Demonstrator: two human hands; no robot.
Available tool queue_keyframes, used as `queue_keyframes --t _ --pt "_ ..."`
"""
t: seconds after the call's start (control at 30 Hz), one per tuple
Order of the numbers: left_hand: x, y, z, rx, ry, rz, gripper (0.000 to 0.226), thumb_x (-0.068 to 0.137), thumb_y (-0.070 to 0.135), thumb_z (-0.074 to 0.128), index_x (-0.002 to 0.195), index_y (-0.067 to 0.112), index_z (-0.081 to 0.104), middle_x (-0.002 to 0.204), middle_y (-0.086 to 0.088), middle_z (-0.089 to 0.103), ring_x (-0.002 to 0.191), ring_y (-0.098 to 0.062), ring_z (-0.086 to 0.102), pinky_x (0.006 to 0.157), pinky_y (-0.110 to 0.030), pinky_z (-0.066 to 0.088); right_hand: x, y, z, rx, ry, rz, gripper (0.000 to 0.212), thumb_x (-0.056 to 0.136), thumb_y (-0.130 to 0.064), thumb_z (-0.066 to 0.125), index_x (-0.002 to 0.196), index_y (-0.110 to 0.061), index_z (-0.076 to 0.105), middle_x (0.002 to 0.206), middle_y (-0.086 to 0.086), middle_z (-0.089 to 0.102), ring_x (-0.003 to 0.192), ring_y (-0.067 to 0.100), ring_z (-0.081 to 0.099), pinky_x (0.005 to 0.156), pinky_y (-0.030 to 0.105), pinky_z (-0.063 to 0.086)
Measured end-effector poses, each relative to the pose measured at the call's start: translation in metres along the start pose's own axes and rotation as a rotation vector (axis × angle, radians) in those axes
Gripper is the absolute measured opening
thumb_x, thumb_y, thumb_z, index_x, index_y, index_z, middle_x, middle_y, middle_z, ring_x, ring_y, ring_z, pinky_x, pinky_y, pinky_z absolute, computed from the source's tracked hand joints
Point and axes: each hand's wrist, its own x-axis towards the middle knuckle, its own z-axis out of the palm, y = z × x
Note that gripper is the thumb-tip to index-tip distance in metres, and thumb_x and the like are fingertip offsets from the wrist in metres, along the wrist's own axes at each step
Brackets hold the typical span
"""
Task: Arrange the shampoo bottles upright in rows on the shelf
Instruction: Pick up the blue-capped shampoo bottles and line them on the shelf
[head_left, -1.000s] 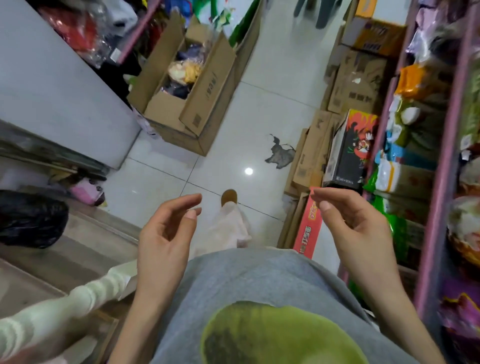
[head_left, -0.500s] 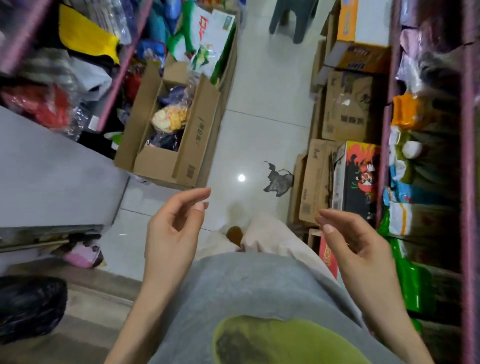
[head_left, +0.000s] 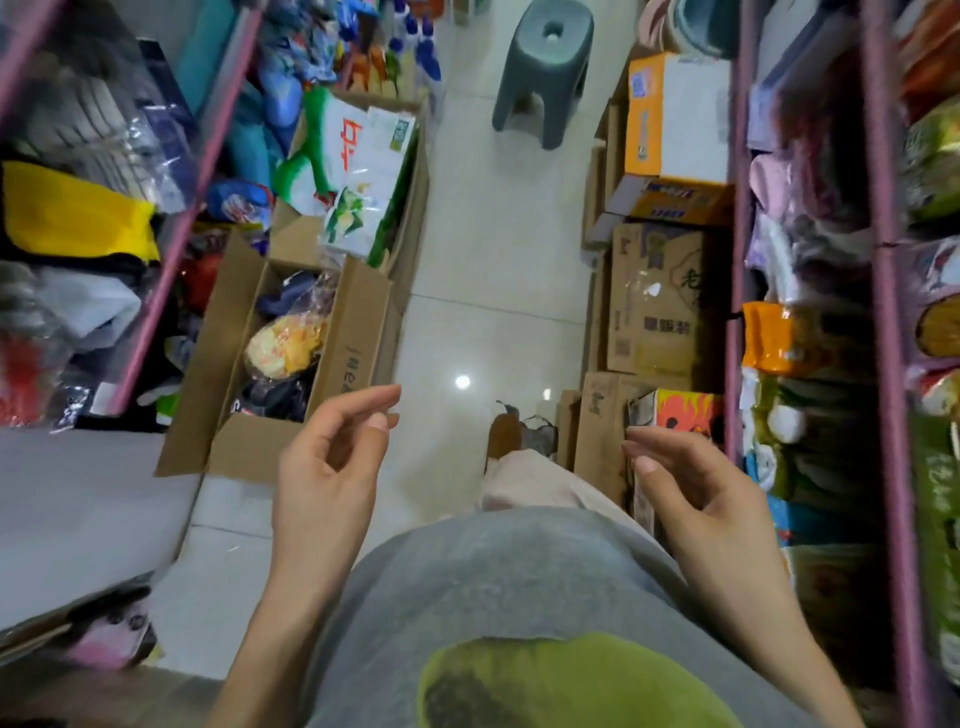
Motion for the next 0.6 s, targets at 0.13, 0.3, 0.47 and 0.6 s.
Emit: queue_keyframes --t 0.13,0.3,0.47,0.6 --pt "0.049 0.025 0.028 -0.017 0.016 -0.019 0.025 0.095 0.013 0.052 0.107 0.029 0.068 0.107 0.014 0.069 0.102 -0.005 0.065 0.081 -0.013 0.050 0.066 -0.026 -0.015 -0.057 -0.034 -0.022 0.025 0.091 -0.011 0.057 0.104 -0.031 0.066 0.099 -0.021 0.067 0.096 -0.016 0.058 0.074 -0.004 0.040" --pt "0.096 0.043 0.045 -0.007 0.043 -0.029 0.025 0.095 0.011 0.053 0.107 0.027 0.068 0.107 0.013 0.069 0.100 -0.007 0.066 0.080 -0.016 0.052 0.132 -0.053 -0.015 -0.066 -0.073 -0.035 0.025 0.092 -0.017 0.055 0.111 -0.031 0.064 0.105 -0.020 0.067 0.100 -0.013 0.058 0.077 0.001 0.045" --pt "0.149 0.053 0.052 0.007 0.053 -0.061 0.024 0.095 0.010 0.054 0.106 0.025 0.068 0.105 0.012 0.070 0.099 -0.007 0.066 0.080 -0.012 0.050 0.202 -0.092 -0.001 -0.067 -0.059 -0.058 0.027 0.093 -0.018 0.056 0.117 -0.030 0.061 0.107 -0.017 0.068 0.103 -0.008 0.060 0.086 0.014 0.047" --pt "0.212 0.065 0.052 0.007 0.041 -0.062 0.023 0.095 0.011 0.055 0.108 0.025 0.068 0.104 0.012 0.070 0.098 -0.007 0.066 0.078 -0.013 0.051 0.257 -0.123 0.020 -0.014 -0.055 -0.051 0.026 0.092 -0.014 0.056 0.114 -0.026 0.062 0.103 -0.014 0.070 0.100 -0.008 0.062 0.082 0.011 0.049"
